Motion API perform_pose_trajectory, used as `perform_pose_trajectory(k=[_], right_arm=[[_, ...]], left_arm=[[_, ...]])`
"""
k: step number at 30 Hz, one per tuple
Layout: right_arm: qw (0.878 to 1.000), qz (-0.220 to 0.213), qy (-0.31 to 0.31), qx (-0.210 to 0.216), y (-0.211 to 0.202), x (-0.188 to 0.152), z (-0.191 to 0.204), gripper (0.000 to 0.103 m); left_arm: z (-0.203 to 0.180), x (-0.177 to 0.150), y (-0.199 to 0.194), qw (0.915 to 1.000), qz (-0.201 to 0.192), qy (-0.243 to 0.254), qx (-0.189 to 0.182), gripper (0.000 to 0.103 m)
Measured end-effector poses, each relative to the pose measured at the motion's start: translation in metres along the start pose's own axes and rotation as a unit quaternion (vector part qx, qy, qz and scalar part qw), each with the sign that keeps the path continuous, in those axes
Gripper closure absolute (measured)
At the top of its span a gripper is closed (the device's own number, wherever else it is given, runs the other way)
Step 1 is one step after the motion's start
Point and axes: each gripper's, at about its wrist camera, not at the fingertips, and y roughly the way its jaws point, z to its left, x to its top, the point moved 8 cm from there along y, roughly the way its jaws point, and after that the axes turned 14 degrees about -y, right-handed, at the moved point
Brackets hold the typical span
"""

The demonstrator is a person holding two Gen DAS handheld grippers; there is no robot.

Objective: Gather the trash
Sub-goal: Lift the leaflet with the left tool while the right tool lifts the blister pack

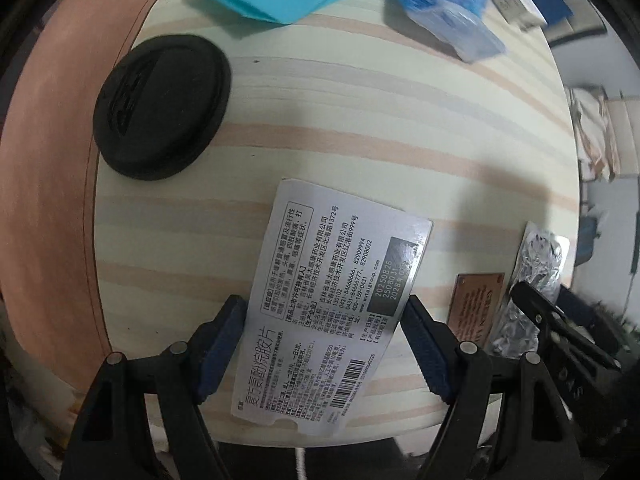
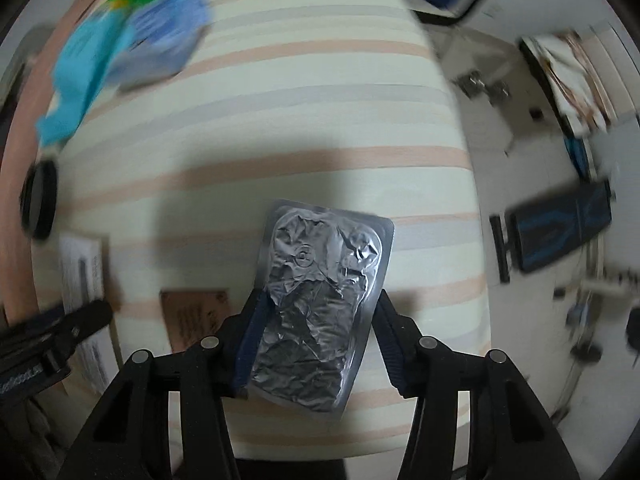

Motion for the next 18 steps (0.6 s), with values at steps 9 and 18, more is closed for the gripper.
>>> perform_pose_trajectory(k=[9,18], right_arm=[[1.000,0.003,-0.013,0.004,0.003,-0.010,0.004,0.049],[1.000,0.000,-0.002,0.006,0.004,-0.012,0.002,0.047]], left_arm=[[-0.031,-0.001,0.001,0.9993,-0.029,0.020,0.015,0.026],[-0.029,-0.009,-0.003,0.9988,-0.038,0.023,0.020,0.027]])
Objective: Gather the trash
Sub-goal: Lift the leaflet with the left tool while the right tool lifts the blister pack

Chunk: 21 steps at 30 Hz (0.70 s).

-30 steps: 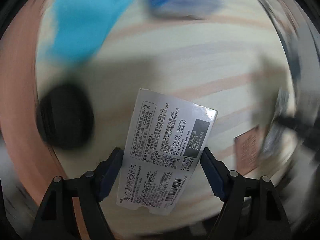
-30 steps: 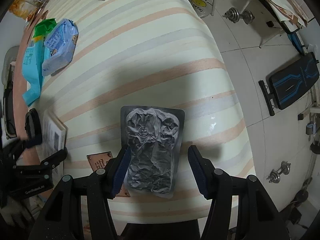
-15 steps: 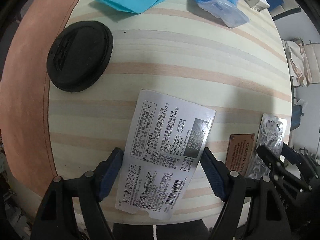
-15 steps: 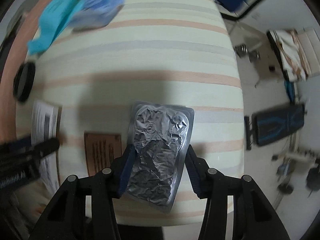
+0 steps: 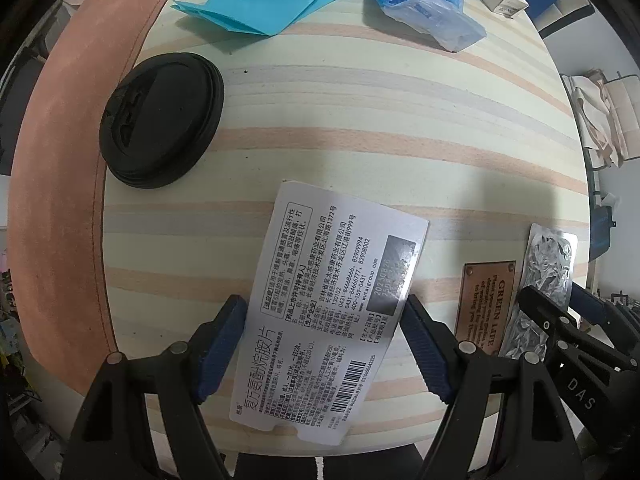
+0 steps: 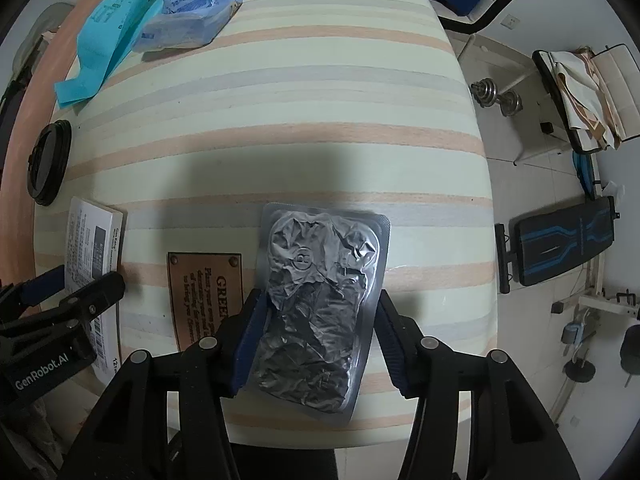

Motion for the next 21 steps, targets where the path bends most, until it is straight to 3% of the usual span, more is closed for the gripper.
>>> perform_pose_trajectory(k=[6,7,8,9,12,15,21], right_arm=[[1.000,-0.019,0.004,-0.001,-0.006,-0.003,0.000,0.053],[1.000,-0.026,0.006,-0.003,-0.009,-0.003,0.000,0.061],[0.999,-0.036,0.009,0.000,-0.014,-0.002,0.000,0.062],[0.999,-0.041,0.011,-0.001,-0.018,-0.001,-0.002,0.074],[0.998,-0.059,0.023,0.022,-0.027,0.000,-0.004,0.081],[0.995,-0.083,0.034,0.045,-0.038,0.000,-0.006,0.094],[0.990,-0.097,0.057,0.080,-0.050,-0.003,-0.004,0.097]], left_arm=[[0.001,0.001,-0.023,1.0000,-0.006,0.004,-0.004,0.027],[0.001,0.001,-0.027,0.9999,-0.008,0.006,-0.004,0.027],[0.001,0.000,-0.030,0.9999,-0.009,0.007,-0.005,0.027],[0.001,-0.001,-0.033,0.9999,-0.011,0.008,-0.006,0.027],[0.001,-0.002,-0.039,0.9998,-0.018,0.011,-0.006,0.027],[0.003,-0.003,-0.044,0.9997,-0.021,0.009,-0.009,0.027],[0.008,-0.004,-0.053,0.9994,-0.029,0.004,-0.020,0.027]])
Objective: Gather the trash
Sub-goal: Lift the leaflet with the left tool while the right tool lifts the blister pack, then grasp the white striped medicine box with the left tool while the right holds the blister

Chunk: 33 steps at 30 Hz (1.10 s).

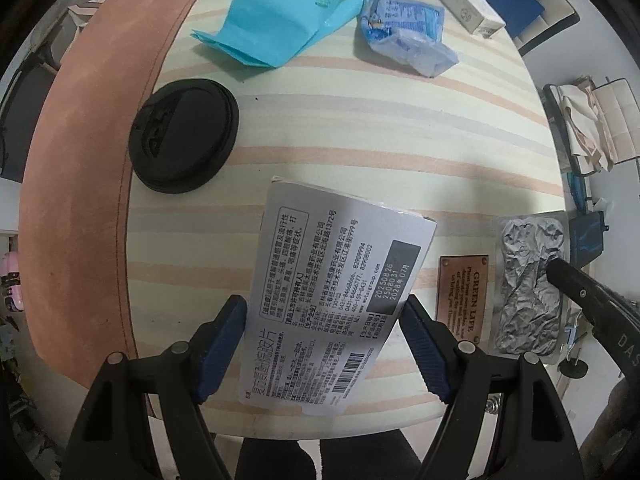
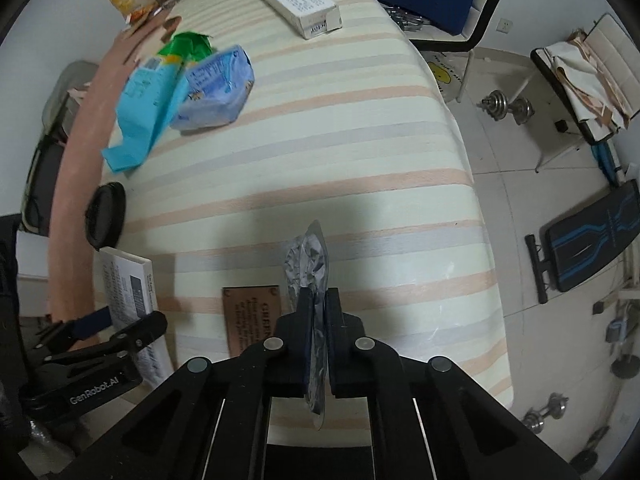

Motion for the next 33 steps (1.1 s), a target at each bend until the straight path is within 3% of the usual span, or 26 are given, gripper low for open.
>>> perform_pose_trajectory(k=[12,18,20,25,28,33], right_arm=[[0.999,-0.045,0.013,0.015,-0.048,-0.008,0.020,0.097],[0.997,-0.074,0.024,0.002,-0.077,-0.032,0.037,0.097],[0.996,-0.084,0.032,0.000,-0.085,-0.040,0.044,0.097],[0.993,-0.115,0.030,-0.018,-0.108,-0.056,0.065,0.097],[0.991,-0.125,0.031,-0.025,-0.115,-0.066,0.076,0.097],[0.994,-0.106,0.030,-0.028,-0.099,-0.077,0.088,0.097]], left_arm=[[0.025,-0.006,-0.039,0.9977,-0.022,-0.017,-0.062,0.027],[0.047,-0.015,-0.066,0.9942,-0.057,-0.012,-0.091,0.028],[0.053,-0.020,-0.074,0.9928,-0.072,-0.005,-0.096,0.036],[0.068,-0.027,-0.080,0.9901,-0.096,0.013,-0.101,0.036],[0.075,-0.028,-0.072,0.9902,-0.095,0.011,-0.102,0.036],[0.078,-0.029,-0.038,0.9932,-0.046,-0.010,-0.106,0.036]])
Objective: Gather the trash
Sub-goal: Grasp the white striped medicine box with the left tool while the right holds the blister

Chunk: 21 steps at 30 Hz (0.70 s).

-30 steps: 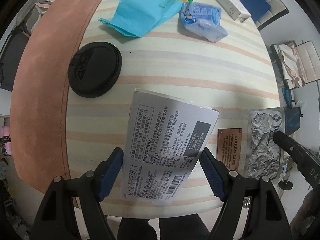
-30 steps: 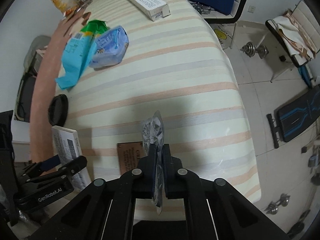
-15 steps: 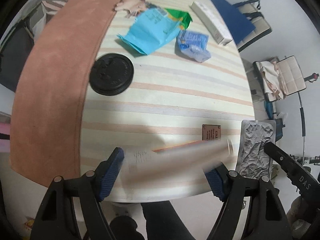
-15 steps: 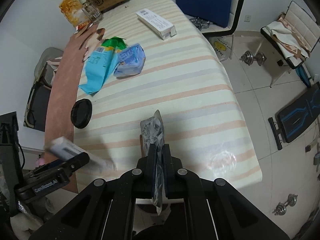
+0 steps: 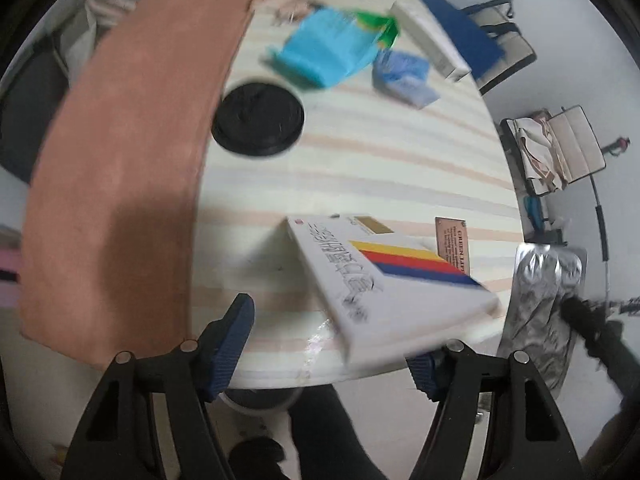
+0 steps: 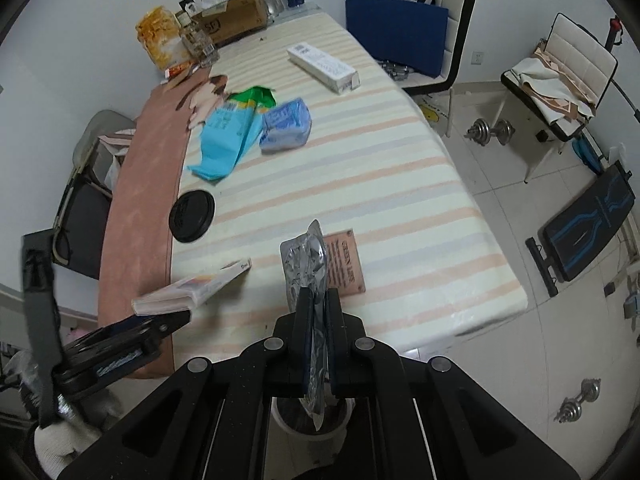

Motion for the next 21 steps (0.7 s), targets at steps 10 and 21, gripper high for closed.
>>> perform_pose_trajectory(k=[10,21], right_arm=[[0.998,0.056,0.010,0.002,0.045,0.007,-0.032,0.097],[0.993,0.108,0.033,0.019,0.091,0.017,-0.056,0.097]], left_arm=[[0.009,-0.025,-0.008,0.9911,0.062,-0.096,-0.069,0.035],[0.019,-0.019,-0.010,0.9874,0.065,-0.141,-0.033,0.035]])
